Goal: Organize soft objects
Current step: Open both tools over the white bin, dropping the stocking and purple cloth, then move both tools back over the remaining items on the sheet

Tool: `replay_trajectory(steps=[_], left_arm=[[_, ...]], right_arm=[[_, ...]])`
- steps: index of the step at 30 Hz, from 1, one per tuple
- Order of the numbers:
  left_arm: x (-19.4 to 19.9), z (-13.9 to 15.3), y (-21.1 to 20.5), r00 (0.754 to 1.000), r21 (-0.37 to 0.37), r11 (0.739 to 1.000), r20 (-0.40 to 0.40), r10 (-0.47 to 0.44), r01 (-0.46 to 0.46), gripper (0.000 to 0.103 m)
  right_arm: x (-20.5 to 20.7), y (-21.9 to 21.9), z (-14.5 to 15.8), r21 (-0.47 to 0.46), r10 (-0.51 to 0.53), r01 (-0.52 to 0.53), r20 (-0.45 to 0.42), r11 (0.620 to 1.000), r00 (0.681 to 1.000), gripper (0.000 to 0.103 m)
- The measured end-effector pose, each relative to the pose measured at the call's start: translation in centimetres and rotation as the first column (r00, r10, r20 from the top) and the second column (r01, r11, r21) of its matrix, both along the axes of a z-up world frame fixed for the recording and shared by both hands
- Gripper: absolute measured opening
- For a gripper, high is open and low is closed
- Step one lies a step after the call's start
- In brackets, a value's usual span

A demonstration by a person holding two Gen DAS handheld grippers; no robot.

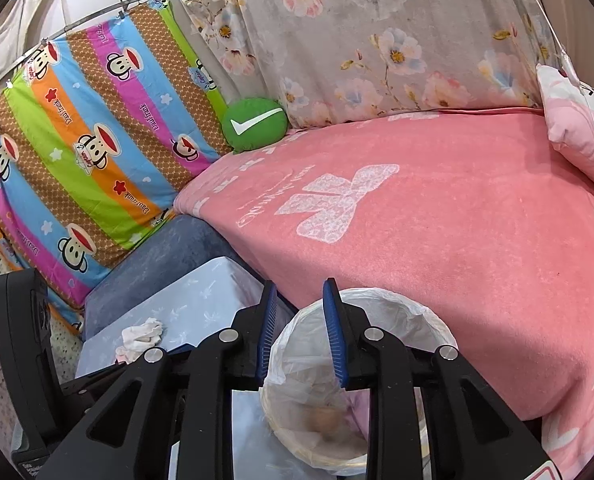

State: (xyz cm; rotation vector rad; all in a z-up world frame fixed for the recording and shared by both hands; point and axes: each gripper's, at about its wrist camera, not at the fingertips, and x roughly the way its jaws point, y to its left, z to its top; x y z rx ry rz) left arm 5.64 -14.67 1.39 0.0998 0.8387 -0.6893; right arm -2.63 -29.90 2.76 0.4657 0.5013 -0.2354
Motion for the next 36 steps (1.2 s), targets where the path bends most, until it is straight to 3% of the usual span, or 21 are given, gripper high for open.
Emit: replay_trajectory(steps=[20,31,36], left_arm=[[1.3,-0.4,2.3,0.997,-0.008,0.998,-0.017,0.07,-0.07,0.039],[2.8,-1.1,7.0,0.984,-0.014,0.984,-0.036,0.175,-0.176,0.054],[3.7,-1.5,9.7,0.972,-0.019,0.972,-0.048,0.232,-0.233,0.054]], right_arm=[[2.0,2.8,-1.1,0.002,0.07,-0.07,-0.038,0.998,0.997,0.026],[4.5,7.2,-1.6,-0.009,0.158,-0.159,-0.067,0.987,0.985,0.026],[5.6,9.6,-1.9,-0.014,0.199,-0.2,-0.08,0.98,0.977,0.032]])
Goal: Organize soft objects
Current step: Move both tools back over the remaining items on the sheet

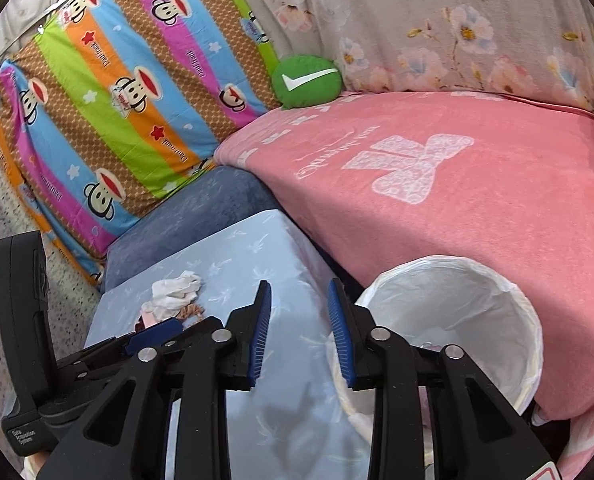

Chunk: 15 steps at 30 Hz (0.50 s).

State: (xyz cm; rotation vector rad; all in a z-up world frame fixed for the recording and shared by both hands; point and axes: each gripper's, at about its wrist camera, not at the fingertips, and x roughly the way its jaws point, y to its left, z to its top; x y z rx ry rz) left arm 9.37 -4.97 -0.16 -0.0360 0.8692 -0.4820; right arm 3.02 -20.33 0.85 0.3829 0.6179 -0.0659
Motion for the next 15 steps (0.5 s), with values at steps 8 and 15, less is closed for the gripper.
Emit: replay_trajectory(steps=[8,15], left_arm=[[1.5,-1.1,4.6,0.995,-0.01,0.995,-0.028,0.1,-0.101,0.059],[2.9,-2.7,9.7,0.978,-0.011,0.98,-0.061,0.199,-0.2,0.063]], right_arm=[[2.2,4.1,-1.2,-0.004,0.07,-0.07,-0.039,0.998,0.997,0.037],[4.6,8.6,-3.3,0.006,0.143,-0.143,-0.09,0.99,0.986,0.042]])
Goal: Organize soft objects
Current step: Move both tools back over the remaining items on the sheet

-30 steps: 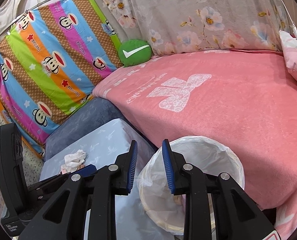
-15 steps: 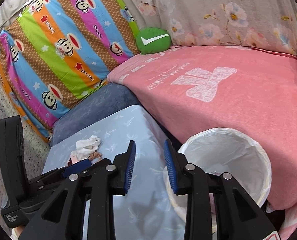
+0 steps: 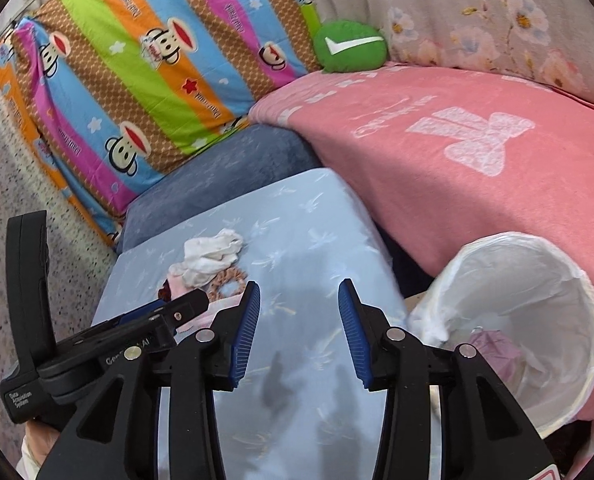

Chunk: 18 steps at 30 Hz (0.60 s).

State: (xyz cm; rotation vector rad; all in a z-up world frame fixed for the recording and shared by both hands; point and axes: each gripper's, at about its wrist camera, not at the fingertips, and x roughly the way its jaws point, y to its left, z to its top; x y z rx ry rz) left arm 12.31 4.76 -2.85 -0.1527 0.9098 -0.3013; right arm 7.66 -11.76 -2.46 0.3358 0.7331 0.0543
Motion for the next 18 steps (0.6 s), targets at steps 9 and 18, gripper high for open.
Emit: replay_trajectory(steps=[9,18], left_arm=[[2.2,-3.0,6.4,0.991,0.011,0.993,-0.063,0.119,-0.119,0.063],[5.1,-5.7,10.7,0.973,0.023,0.98,-0.121,0.197,-0.196,0.063]], right_arm=[[3.9,6.0,-4.0,0.012,0.093,-0.092,-0.096,0.996,0.991,0.042],[8.6,9.9,-8.7,0.048,0.125,-0.117,-0.204,0.992,0.971,0.042]])
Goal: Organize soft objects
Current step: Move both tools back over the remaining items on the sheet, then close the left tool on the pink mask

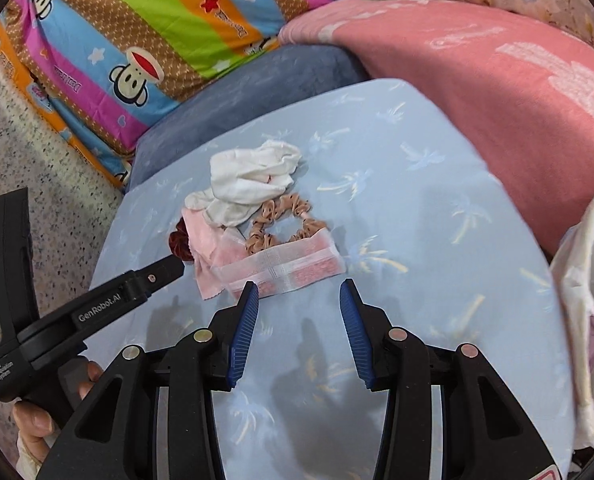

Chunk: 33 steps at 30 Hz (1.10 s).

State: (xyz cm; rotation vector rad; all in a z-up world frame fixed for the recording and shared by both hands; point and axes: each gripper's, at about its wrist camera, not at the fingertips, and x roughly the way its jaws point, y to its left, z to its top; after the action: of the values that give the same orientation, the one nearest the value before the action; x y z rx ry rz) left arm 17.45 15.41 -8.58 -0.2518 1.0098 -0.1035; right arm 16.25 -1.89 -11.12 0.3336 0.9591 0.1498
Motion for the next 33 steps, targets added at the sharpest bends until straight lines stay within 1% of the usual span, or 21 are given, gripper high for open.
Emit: replay_trajectory(steps=[1,5,9,13,15,16,17,19,20,21,22,23,24,25,26,27,28,29,33], left_arm=[[0.4,-0.2,0.3,1.0,-0.004,1.0,-0.006,0.004,-0.004,0.063],[1.9,-1.1,0.7,0.999,-0.027,1.0,-0.031,0.013,-0.014,0.063],[3.1,-1.8,0.4,0.999,-0.047,0.999,-0.048,0.012,-0.015,0.062],[3.9,-2.7,-0.1,0.998,-0.045,0.999,-0.067,0.011,-0.014,0.061],[3.9,-3.1,-0.3,0.997,-0.048,0.999,-0.075,-0.003,-0.001,0.049],[3.9,-3.3,-0.3,0.997,-0.049,0.999,-0.08,-0.009,0.005,0.045],[3.8,-3.5,-0.3,0.996,-0.05,0.999,-0.083,-0.015,0.011,0.038],[3.3,-3.4,-0.5,0.997,-0.032,0.999,-0.07,-0.021,0.018,0.031],[3.1,-3.5,-0.5,0.997,-0.035,0.999,-0.069,-0.026,0.024,0.022],[2.9,-3.6,-0.4,0.997,-0.044,0.999,-0.071,-0.033,0.03,0.015],[2.8,-3.7,-0.4,0.997,-0.049,0.998,-0.072,-0.038,0.035,0.012],[2.6,-3.7,-0.4,0.996,-0.051,0.998,-0.072,-0.046,0.042,0.007],[2.4,-3.7,-0.4,0.996,-0.049,0.998,-0.07,-0.051,0.047,0.005],[2.3,-3.6,-0.5,0.996,-0.049,0.997,-0.068,-0.056,0.052,0.004],[1.9,-3.6,-0.5,0.996,-0.05,0.997,-0.065,-0.061,0.058,0.004],[2.0,-3.5,-0.5,0.996,-0.05,0.997,-0.064,-0.062,0.059,0.004],[1.8,-3.5,-0.6,0.996,-0.051,0.997,-0.064,-0.061,0.058,0.004],[1.5,-3.3,-0.5,0.996,-0.056,0.997,-0.061,-0.062,0.059,0.004],[0.7,-2.4,-0.5,0.997,-0.059,0.997,-0.04,-0.06,0.058,0.004]], right_arm=[[0.5,0.3,-0.4,-0.002,0.0,0.0,-0.009,1.0,1.0,0.042],[2.7,1.0,-1.5,-0.004,-0.022,0.022,-0.025,1.0,0.999,0.051],[4.5,1.0,-2.4,-0.009,-0.065,0.065,-0.041,0.998,0.997,0.053],[5.4,1.1,-3.6,-0.036,-0.082,0.08,-0.065,0.996,0.995,0.054],[5.5,1.4,-4.2,-0.041,-0.074,0.071,-0.079,0.997,0.994,0.054],[5.2,1.4,-4.2,-0.049,-0.07,0.067,-0.069,0.997,0.995,0.054],[5.0,1.6,-4.2,-0.064,-0.065,0.061,-0.065,0.996,0.996,0.054],[4.5,1.8,-4.3,-0.079,-0.055,0.051,-0.057,0.996,0.997,0.054],[4.2,2.0,-4.3,-0.091,-0.049,0.044,-0.052,0.995,0.997,0.054],[4.1,2.2,-4.3,-0.109,-0.043,0.038,-0.048,0.993,0.998,0.052],[3.9,2.3,-4.4,-0.126,-0.038,0.032,-0.045,0.992,0.998,0.049],[3.8,2.4,-4.4,-0.14,-0.033,0.026,-0.044,0.99,0.999,0.044],[3.8,2.5,-4.4,-0.146,-0.027,0.02,-0.045,0.989,0.999,0.041],[3.7,2.4,-4.5,-0.146,-0.022,0.015,-0.047,0.989,0.999,0.033],[3.7,2.3,-4.5,-0.144,-0.018,0.01,-0.052,0.99,0.999,0.023],[3.7,2.2,-4.6,-0.138,-0.013,0.004,-0.059,0.99,0.998,0.018],[3.7,2.1,-4.6,-0.129,-0.007,-0.002,-0.066,0.992,0.998,0.007],[3.7,1.9,-4.6,-0.116,0.0,-0.009,-0.075,0.993,0.997,0.001],[3.0,1.8,-4.0,-0.104,0.003,-0.009,-0.058,0.995,0.998,0.001]])
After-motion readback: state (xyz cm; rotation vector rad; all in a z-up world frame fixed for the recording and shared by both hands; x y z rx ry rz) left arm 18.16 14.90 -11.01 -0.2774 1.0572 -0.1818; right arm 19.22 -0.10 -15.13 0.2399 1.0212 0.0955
